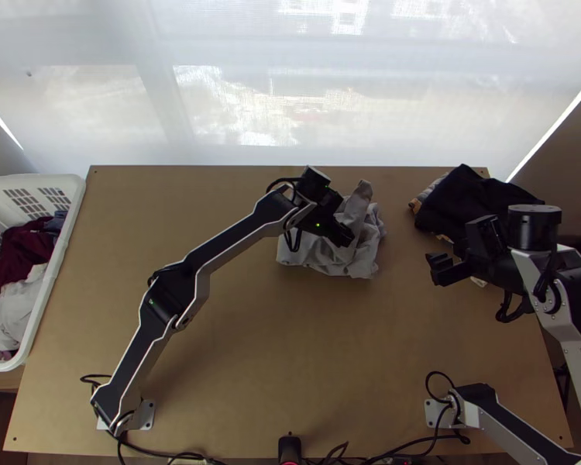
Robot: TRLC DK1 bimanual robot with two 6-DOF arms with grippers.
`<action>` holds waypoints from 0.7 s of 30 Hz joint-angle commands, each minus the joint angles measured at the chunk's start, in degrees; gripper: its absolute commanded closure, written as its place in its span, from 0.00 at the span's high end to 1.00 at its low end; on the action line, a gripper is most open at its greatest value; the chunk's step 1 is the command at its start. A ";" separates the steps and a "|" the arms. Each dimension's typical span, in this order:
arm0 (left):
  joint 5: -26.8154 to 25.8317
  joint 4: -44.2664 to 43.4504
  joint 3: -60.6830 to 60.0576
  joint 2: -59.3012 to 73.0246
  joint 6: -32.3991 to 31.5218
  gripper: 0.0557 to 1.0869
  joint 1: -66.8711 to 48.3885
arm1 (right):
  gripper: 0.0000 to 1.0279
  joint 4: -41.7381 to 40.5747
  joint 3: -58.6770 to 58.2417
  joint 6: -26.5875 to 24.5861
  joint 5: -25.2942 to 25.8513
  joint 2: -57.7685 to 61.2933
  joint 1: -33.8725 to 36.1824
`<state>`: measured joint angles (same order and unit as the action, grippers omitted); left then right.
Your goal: Fold the t-shirt
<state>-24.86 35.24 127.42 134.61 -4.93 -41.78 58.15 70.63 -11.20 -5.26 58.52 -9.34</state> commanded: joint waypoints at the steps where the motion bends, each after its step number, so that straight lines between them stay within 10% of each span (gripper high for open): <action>1: -0.10 0.88 0.64 -0.22 0.53 0.95 1.17 | 0.95 0.12 -0.49 -0.49 -0.02 -0.25 0.29; 21: -1.77 11.43 -2.43 -1.01 3.00 0.95 11.28 | 0.95 -13.68 -0.49 -0.75 -0.02 13.28 -10.70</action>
<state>-26.59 45.08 125.86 131.20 -2.74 -31.29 51.72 69.58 -11.57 -5.37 63.81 -14.09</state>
